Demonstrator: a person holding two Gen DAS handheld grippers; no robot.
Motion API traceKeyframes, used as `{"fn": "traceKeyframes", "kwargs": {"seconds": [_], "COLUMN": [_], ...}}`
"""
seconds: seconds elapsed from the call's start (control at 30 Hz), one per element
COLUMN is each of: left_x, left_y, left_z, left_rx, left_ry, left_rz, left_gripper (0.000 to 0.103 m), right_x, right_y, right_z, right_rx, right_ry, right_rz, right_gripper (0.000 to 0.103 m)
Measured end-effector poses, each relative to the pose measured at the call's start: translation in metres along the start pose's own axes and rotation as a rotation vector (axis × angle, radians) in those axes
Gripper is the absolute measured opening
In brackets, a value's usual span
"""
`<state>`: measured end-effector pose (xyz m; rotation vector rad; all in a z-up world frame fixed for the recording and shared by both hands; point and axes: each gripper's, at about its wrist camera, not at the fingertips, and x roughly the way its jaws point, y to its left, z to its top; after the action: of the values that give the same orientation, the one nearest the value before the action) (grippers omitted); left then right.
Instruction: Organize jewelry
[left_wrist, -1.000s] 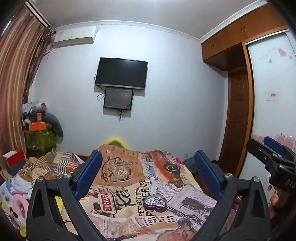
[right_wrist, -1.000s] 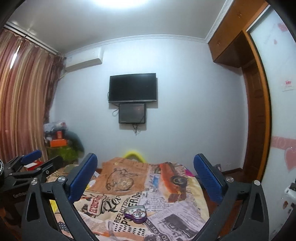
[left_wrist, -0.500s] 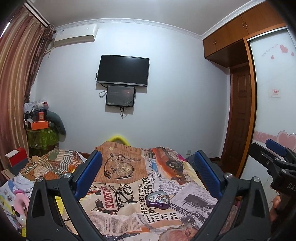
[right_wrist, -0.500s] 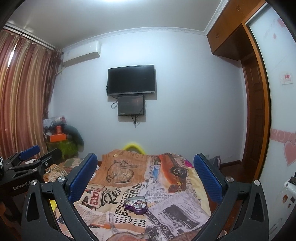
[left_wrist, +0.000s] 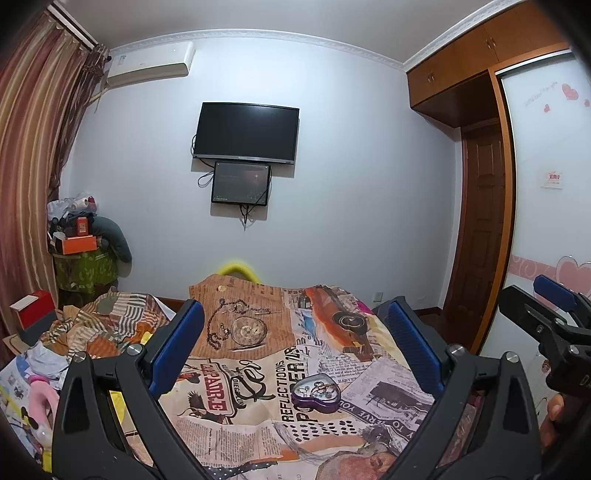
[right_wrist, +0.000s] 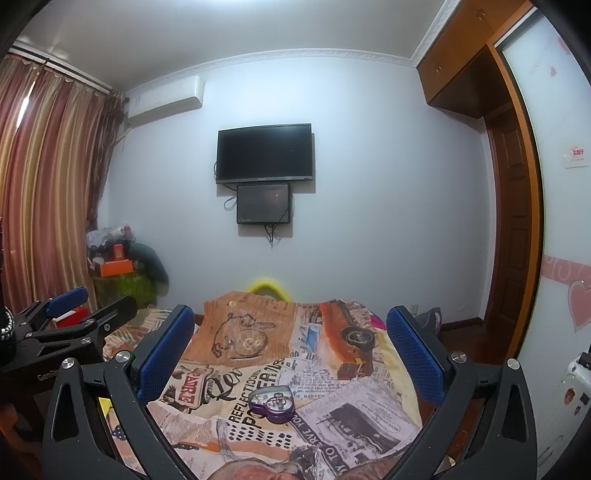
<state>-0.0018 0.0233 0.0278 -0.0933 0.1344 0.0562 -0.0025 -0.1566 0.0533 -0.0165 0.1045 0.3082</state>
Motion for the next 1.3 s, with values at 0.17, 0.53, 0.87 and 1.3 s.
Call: {"fn": "traceKeyframes", "kwargs": {"seconds": [0.17,0.53,0.87,1.3], "left_x": [0.0009,0.002,0.001,0.0009], "left_y": [0.0004,0.0006,-0.0015,-0.0066], "left_z": [0.0002,-0.0005,0.0006,-0.0008], "left_rx": [0.001,-0.002,-0.002,0.008], "left_ry": [0.003,0.005,-0.002,0.005], "left_rz": [-0.002,-0.036,-0.065,-0.07], "left_gripper": [0.1,0.1,0.1,0.1], "right_x": [-0.0005,-0.0008,-0.0007,-0.0014], "right_y": [-0.0004,-0.0004,0.0001,-0.0019], "right_z": [0.0004,0.002,0.0028,0.0019], "right_rx": [-0.002,0.001,0.002,0.008], "right_ry": [0.005,0.007,0.007,0.005], "right_rz": [0.002,0.003,0.002,-0.001], "right_gripper": [0.103,0.103,0.103,0.103]}}
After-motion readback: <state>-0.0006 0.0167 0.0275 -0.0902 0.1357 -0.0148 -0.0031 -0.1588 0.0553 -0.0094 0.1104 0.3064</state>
